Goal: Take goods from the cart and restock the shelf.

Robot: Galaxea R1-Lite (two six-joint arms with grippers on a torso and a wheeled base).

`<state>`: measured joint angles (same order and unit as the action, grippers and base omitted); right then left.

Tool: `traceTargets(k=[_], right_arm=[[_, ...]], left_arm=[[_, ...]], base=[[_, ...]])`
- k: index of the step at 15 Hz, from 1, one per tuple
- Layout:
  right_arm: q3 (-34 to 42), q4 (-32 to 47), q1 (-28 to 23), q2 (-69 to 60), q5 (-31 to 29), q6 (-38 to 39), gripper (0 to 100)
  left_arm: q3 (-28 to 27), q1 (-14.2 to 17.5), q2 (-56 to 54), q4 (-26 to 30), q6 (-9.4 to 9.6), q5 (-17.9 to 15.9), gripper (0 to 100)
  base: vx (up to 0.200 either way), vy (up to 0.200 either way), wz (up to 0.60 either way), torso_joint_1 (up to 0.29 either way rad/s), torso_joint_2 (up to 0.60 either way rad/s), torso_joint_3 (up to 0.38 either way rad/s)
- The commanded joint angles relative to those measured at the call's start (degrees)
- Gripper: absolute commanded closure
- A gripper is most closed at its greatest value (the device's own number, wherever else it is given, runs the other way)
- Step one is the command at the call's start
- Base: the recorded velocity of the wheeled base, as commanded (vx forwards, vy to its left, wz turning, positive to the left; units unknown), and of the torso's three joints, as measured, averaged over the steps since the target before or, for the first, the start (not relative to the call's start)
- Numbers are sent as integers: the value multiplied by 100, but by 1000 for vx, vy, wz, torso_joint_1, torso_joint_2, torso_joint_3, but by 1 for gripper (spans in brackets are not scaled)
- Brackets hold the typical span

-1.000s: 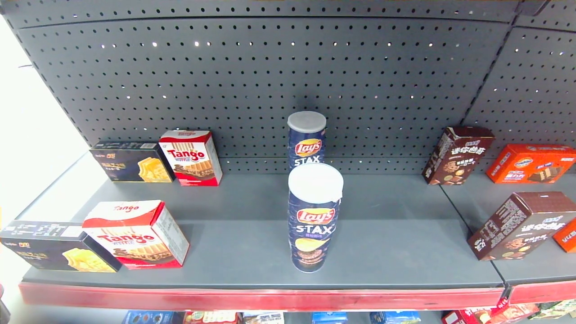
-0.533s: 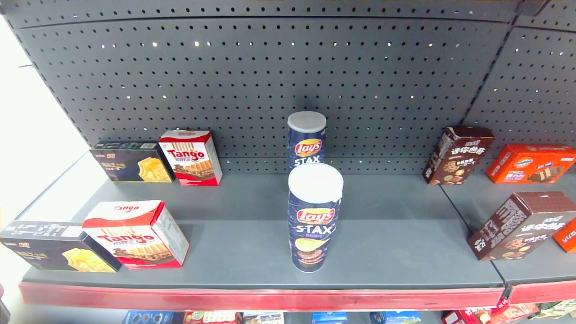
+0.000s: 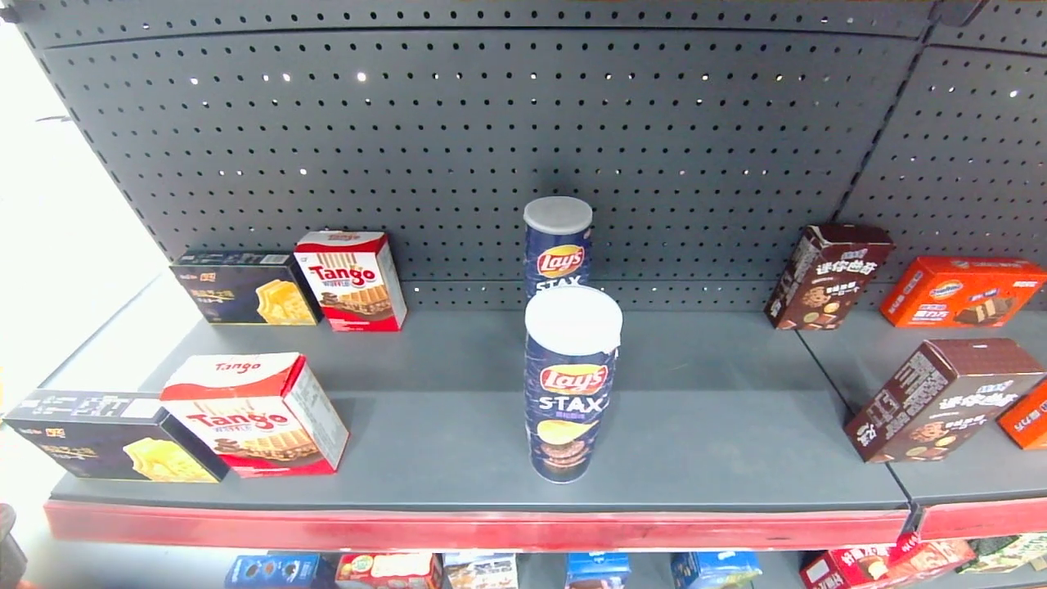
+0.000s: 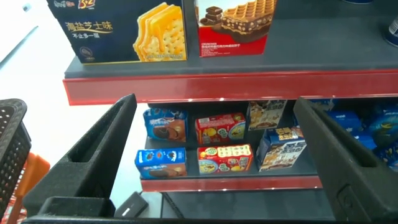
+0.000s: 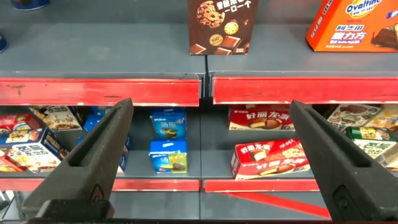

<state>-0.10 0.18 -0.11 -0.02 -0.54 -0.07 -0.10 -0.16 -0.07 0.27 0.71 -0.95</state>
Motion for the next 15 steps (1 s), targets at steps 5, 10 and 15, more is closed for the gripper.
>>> traceTargets(k=[5, 10, 15], right_arm=[[1, -1, 2, 11, 1, -1, 0], [1, -9, 2, 11, 1, -1, 0], [1, -1, 2, 11, 1, 7, 0]], left_arm=[[1, -2, 7, 0, -18, 16, 0], [1, -2, 7, 0, -18, 16, 0], [1, -2, 7, 0, -9, 16, 0]], base=[[0, 0, 0, 0, 0, 0], [0, 0, 0, 0, 0, 0], [0, 0, 0, 0, 0, 0]])
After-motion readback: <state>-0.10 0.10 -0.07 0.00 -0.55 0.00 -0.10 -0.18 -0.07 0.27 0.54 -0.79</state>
